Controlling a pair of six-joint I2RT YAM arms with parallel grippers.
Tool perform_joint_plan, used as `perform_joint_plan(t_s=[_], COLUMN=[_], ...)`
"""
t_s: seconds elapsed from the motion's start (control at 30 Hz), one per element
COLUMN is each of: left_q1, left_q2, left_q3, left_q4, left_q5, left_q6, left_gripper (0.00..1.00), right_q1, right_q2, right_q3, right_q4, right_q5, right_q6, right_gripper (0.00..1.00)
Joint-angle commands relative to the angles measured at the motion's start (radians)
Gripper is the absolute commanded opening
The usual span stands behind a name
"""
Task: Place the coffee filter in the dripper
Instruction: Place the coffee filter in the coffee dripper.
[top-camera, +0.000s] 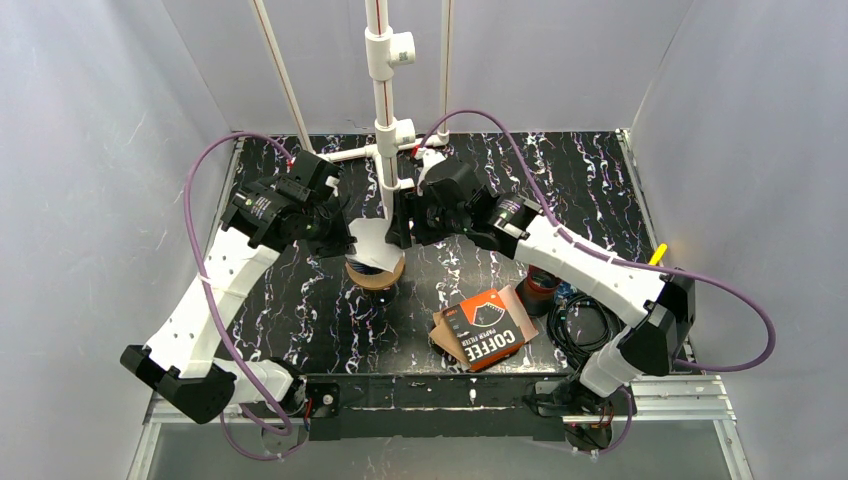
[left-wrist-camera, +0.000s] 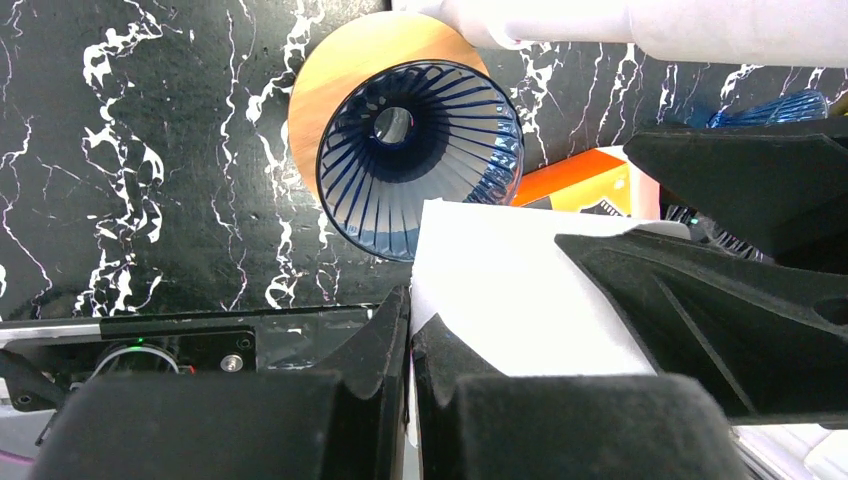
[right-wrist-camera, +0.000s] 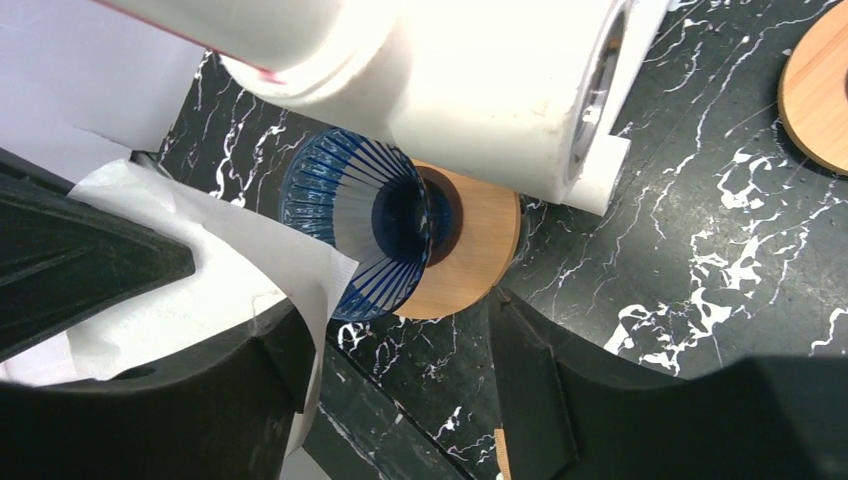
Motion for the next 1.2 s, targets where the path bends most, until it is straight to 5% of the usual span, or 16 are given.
perform_joint_plan(t_s=[0.0,0.23,0.37,0.5,0.7,0.93,1.17], left_q1=[0.008,0.007,0.008,0.008,0.008,0.008,0.007], left_q2=[-0.019,0.005,0.009,0.001,-0.006,0.026,0.038], left_q3=[0.042,0.052,0.047,0.053,0.054,0.056,0.024], left_q4=[-0.009,0.033,0.034,0.025,0.009,0.016,0.021], left_q5=[0.014,0.148,0.170,0.157,0.123,0.173,0.197], left_q6=[0.051,0.095,0.100,0.115,0.111,0.036,-0.058], left_gripper=[0.00,0.00,0.00,0.00,0.03,0.54,0.61], right_q1=[-0.007,-0.006,-0.007,-0.013,-0.024,-0.024,-0.025], right_q2=[-0.010,0.016,0.021,0.018,0.003,-0.004,-0.007], right_q3=[0.008,0.012,0.001,0.001,-0.010,-0.027,-0.031], right_q4=[0.042,0.053,0.068,0.061,0.063,0.100,0.114], right_q5=[-0.057,-0.102,-0.113,-0.111,-0.109,-0.131,-0.109], right_q6=[-0.017,0.005,0.026,0.029,0.030,0.075,0.130], right_gripper=[0.68,0.71,0.63,0.47,0.05,0.01,0.01])
